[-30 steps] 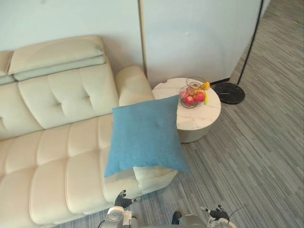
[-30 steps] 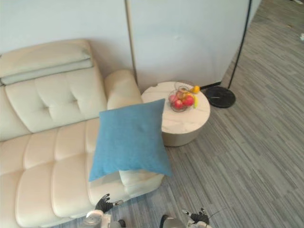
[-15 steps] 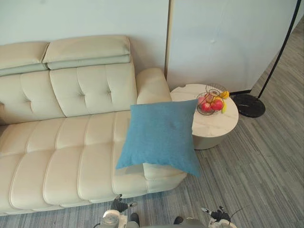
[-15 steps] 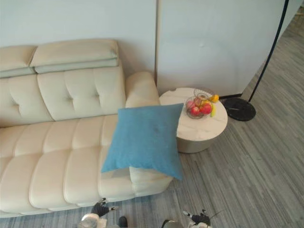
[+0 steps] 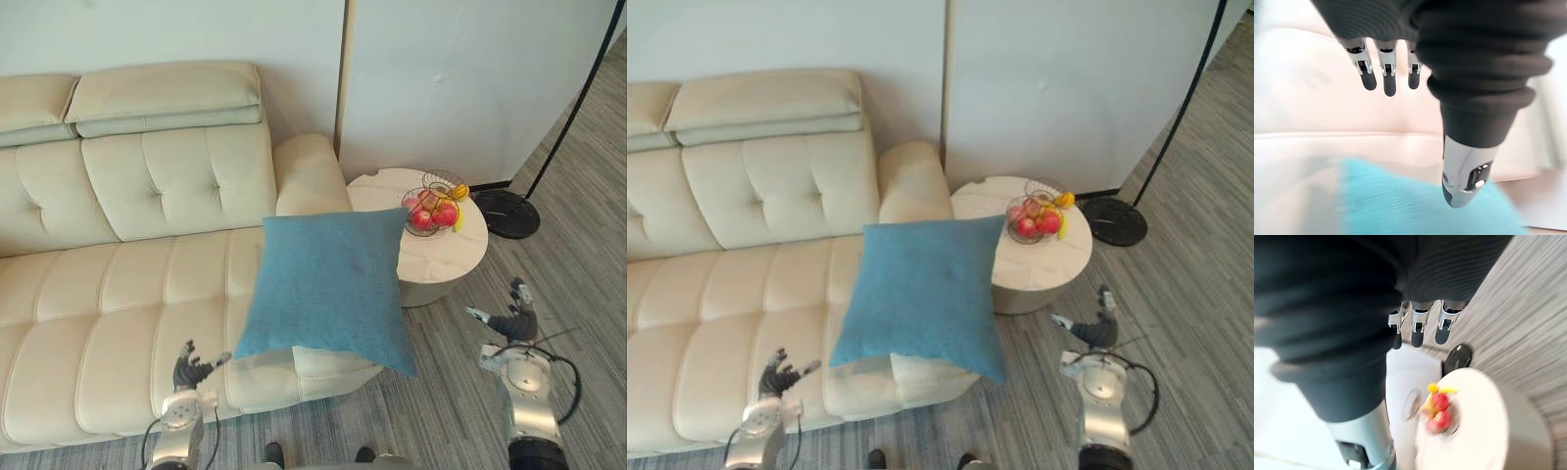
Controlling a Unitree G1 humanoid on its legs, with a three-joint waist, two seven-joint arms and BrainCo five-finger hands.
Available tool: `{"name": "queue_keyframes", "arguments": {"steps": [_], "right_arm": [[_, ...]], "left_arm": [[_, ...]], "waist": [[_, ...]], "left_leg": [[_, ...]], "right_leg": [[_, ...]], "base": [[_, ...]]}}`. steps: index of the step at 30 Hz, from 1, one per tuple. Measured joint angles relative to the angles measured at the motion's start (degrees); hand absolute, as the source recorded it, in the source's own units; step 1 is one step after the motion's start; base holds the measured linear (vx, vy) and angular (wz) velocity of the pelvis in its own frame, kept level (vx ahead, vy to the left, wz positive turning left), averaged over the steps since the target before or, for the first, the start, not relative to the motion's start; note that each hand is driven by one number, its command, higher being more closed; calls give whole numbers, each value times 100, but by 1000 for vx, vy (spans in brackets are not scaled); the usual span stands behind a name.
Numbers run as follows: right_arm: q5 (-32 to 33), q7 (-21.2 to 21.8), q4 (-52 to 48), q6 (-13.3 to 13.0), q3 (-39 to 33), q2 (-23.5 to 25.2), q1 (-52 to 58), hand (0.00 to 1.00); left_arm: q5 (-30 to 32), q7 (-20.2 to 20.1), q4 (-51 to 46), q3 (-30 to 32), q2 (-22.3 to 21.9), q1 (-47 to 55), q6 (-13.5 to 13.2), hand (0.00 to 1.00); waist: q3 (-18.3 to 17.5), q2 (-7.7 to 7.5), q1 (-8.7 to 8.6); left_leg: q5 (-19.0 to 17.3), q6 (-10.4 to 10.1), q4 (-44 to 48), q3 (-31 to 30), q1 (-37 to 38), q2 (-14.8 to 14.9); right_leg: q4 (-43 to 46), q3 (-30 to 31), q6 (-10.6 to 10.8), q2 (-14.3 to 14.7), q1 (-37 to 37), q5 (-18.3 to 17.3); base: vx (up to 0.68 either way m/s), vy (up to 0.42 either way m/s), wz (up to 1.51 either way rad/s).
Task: Pick up cushions and gather them together orderly.
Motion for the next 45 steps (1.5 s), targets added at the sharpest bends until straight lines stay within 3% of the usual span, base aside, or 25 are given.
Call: {"name": "queue_keyframes", "arguments": {"steps": [4, 14, 19, 25, 32, 45], "right_arm": [[406, 182, 3, -60, 727, 37, -364, 0], [664, 254, 122, -84, 1060, 492, -474, 0], [667, 189, 480, -78, 1140, 492, -785, 0], [672, -29, 782, -38, 1247, 478, -1666, 0], [674, -441, 1298, -33, 1201, 304, -2802, 0], [784, -612, 1692, -112, 1244, 245, -3870, 0]], "left_arm": [[-278, 175, -312, -17, -6, -328, -112, 0], [-479, 300, -399, -275, -45, -540, -144, 0], [-480, 323, -123, -525, -41, -1249, -143, 0], [-484, 428, 403, -671, -24, -2326, -143, 0], [-499, 527, 1162, -812, 410, -3585, -144, 0], [-597, 450, 1492, -1408, 334, -4526, -132, 0]], "waist": [[1, -3, 36], [39, -114, 132], [352, -196, 221], [806, -190, 249], [1331, -179, 239], [1845, -139, 180]], "left_leg": [[0, 1, 3, -5, -45, 21], [118, 103, -6, -59, -500, 4], [299, 124, -8, -125, -938, 23], [515, 144, -12, -158, -1520, 31], [636, 155, 23, -159, -2016, 26], [660, 189, 205, -78, -2628, 51]], "right_leg": [[-188, 22, 2, 66, 34, 147], [-529, 26, 24, 102, -242, 514], [-323, 4, -22, 78, -725, 548], [-283, 11, -93, 86, -1335, 721], [-240, 28, -139, 78, -1837, 834], [-183, 229, -187, 109, -2468, 1008]], "base": [[-10, 1, 0], [-68, 15, 2], [-79, -5, 7], [-59, -3, 0], [0, 0, 0], [-18, -2, -6]]}}
